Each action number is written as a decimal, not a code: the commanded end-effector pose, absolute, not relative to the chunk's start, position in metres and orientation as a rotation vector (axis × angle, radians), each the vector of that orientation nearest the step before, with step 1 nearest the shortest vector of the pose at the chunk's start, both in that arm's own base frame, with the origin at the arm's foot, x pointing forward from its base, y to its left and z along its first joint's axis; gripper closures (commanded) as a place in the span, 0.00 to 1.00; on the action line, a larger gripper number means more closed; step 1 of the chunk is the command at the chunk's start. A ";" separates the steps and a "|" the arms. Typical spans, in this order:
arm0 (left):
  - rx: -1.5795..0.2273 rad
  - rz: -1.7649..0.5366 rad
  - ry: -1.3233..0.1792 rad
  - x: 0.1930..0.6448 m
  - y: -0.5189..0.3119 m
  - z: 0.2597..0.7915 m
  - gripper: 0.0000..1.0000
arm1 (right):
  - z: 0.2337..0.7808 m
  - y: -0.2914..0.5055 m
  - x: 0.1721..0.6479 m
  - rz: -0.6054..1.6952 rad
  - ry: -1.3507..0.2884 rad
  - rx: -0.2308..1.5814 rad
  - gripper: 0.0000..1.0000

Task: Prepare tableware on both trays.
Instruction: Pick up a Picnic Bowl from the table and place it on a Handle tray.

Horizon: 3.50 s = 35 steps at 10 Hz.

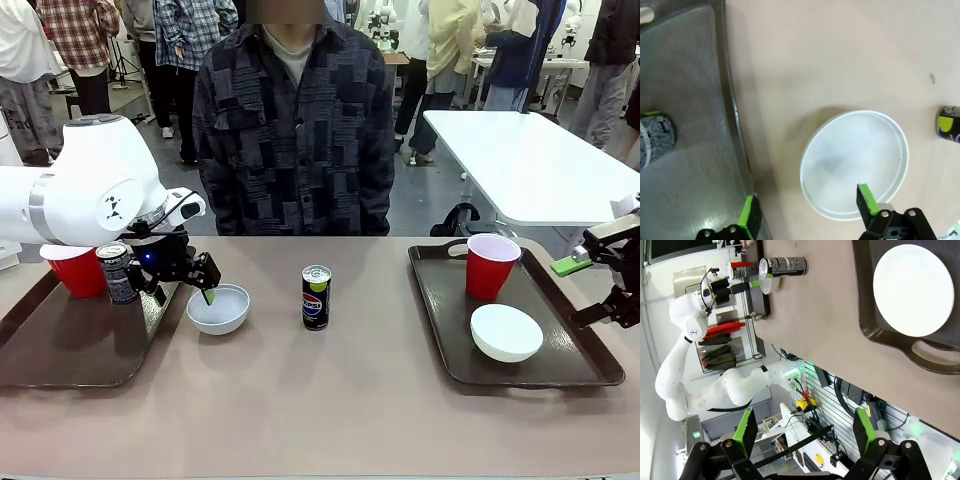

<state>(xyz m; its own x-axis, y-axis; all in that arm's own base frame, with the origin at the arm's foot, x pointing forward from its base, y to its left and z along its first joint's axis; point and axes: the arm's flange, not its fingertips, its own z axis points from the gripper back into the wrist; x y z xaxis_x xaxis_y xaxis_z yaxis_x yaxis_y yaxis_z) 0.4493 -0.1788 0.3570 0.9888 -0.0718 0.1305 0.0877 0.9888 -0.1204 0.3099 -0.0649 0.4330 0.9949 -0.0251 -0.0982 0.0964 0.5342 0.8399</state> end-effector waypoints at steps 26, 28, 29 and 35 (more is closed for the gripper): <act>-0.122 -0.105 -0.189 0.342 -0.030 0.482 1.00 | 0.433 -0.065 0.309 -0.070 0.082 1.006 0.00; -0.087 -0.081 -0.204 0.348 -0.010 0.474 1.00 | 0.433 -0.065 0.309 -0.070 0.082 1.006 0.00; -0.087 -0.059 -0.208 0.356 -0.001 0.466 1.00 | 0.433 -0.065 0.309 -0.070 0.082 1.006 0.00; -0.091 0.020 -0.115 0.377 0.012 0.390 1.00 | 0.433 -0.065 0.309 -0.070 0.082 1.006 0.00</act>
